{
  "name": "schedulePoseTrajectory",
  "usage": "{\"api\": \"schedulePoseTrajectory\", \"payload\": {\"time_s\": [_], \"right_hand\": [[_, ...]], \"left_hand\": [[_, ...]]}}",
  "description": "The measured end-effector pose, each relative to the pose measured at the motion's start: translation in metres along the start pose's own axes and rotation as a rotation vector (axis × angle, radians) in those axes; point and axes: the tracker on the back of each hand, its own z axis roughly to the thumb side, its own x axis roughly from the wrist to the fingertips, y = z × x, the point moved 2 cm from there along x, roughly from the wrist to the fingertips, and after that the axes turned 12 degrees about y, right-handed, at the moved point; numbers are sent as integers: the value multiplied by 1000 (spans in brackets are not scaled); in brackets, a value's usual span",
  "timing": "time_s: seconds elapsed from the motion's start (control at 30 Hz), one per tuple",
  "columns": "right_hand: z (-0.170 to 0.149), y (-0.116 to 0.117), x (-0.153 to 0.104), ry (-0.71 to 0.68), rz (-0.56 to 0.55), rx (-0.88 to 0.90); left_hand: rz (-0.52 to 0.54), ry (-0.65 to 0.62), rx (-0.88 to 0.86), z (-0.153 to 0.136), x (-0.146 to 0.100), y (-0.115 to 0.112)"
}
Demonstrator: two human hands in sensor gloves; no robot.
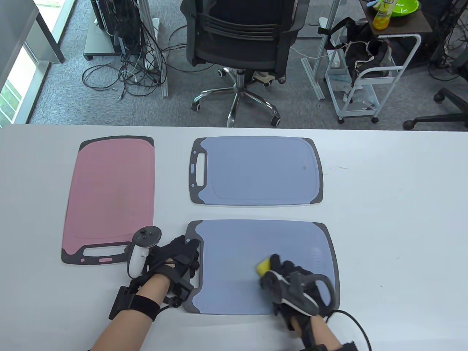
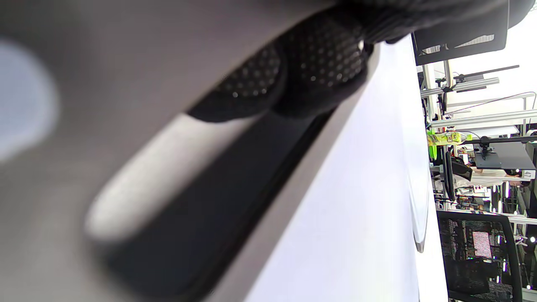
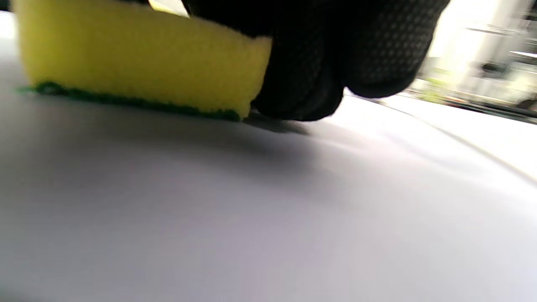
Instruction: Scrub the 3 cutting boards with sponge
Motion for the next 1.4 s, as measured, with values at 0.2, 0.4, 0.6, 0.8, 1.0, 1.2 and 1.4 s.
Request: {"api": "schedulePoseTrajectory", "payload": {"time_s": [0.2, 0.4, 0.6, 0.8, 1.0, 1.2, 1.4], "right_hand": [[-87, 17, 9, 257, 75, 70], [42, -6, 0, -168, -25, 98], [187, -27, -54, -618, -87, 27], [172, -25, -54, -563, -102, 15], [25, -1, -18, -157, -30, 11], [-79, 15, -7, 183, 60, 30], [29, -4, -14, -147, -10, 37]], "left_hand": [[-3, 0, 2, 0, 0, 0], [-10, 2, -3, 0, 0, 0], [-18, 3, -8, 1, 0, 0], [-22, 5, -11, 1, 0, 0], [-20, 4, -9, 1, 0, 0], [-11, 2, -2, 1, 1, 1], [-15, 3, -5, 1, 1, 1]]}}
